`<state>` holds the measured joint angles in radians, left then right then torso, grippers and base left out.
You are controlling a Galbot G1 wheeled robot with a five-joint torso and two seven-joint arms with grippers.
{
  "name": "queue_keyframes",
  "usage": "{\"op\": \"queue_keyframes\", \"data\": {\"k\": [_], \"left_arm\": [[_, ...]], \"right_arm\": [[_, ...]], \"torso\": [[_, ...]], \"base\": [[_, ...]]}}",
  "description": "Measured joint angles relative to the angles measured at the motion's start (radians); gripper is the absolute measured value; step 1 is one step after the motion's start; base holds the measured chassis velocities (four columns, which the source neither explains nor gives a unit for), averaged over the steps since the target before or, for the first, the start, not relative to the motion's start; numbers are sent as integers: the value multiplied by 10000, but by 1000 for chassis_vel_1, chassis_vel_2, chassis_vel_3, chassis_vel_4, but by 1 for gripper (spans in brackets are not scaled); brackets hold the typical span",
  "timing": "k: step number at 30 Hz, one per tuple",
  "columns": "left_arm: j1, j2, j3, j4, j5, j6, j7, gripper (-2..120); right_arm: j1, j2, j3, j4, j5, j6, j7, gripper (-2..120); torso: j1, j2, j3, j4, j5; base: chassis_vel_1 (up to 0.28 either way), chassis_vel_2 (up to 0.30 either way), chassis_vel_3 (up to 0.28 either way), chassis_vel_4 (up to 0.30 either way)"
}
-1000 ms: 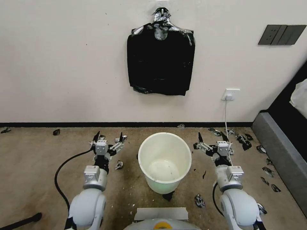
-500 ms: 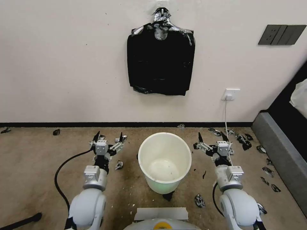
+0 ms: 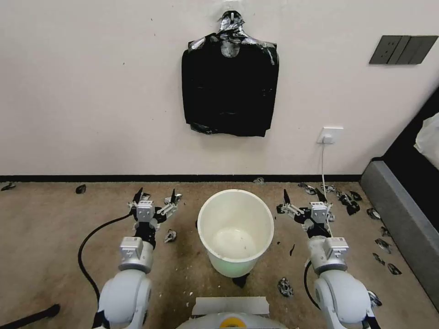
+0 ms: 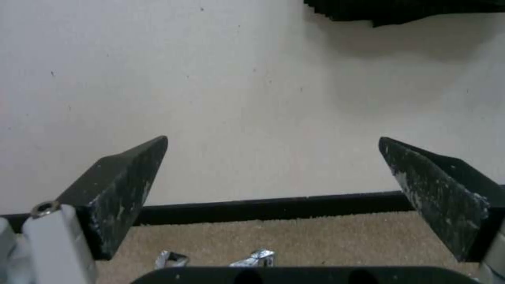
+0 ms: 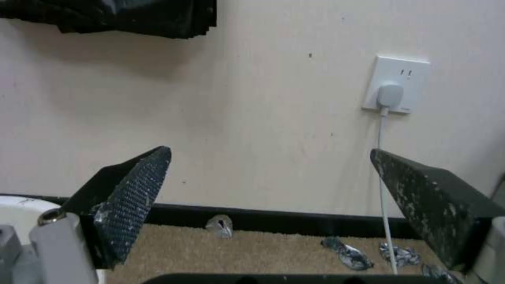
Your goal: Place a trash bag onto the trash bin.
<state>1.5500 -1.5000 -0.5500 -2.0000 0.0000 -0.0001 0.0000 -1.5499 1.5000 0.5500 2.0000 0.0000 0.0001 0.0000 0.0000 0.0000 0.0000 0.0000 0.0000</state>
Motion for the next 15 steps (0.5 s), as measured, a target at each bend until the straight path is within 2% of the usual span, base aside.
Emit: {"op": "queue_keyframes", "data": {"k": [4, 8, 9, 13, 14, 15], "left_arm": [[252, -30, -2, -279, -15, -116, -35, 100], [1481, -220, -53, -1561, -156, -783, -209, 100], [1481, -220, -53, -1561, -156, -783, -209, 100], [2953, -446, -115, -3123, -338, -1598, -427, 100], [2953, -446, -115, -3123, -338, -1598, -427, 100], [3276, -495, -131, -3470, -378, -1777, -476, 100]], "right_arm": [[-213, -3, 0, 232, -59, 88, 82, 100], [-1415, -23, -28, 1617, -480, 676, 598, 100], [-1415, -23, -28, 1617, -480, 676, 598, 100], [-2777, -49, -56, 3178, -961, 1351, 1174, 100], [-2777, -49, -56, 3178, -961, 1351, 1174, 100], [-3050, -54, -73, 3478, -1031, 1490, 1295, 100]], "torso": [[0, 0, 0, 0, 0], [0, 0, -1, 0, 1], [0, 0, -1, 0, 1], [-1, 0, -2, 0, 1], [-1, 0, -2, 0, 1], [-1, 1, -2, 0, -1]], "base": [[0, 0, 0, 0], [0, 0, 0, 0], [0, 0, 0, 0], [0, 0, 0, 0], [0, 0, 0, 0], [0, 0, 0, 0]]}}
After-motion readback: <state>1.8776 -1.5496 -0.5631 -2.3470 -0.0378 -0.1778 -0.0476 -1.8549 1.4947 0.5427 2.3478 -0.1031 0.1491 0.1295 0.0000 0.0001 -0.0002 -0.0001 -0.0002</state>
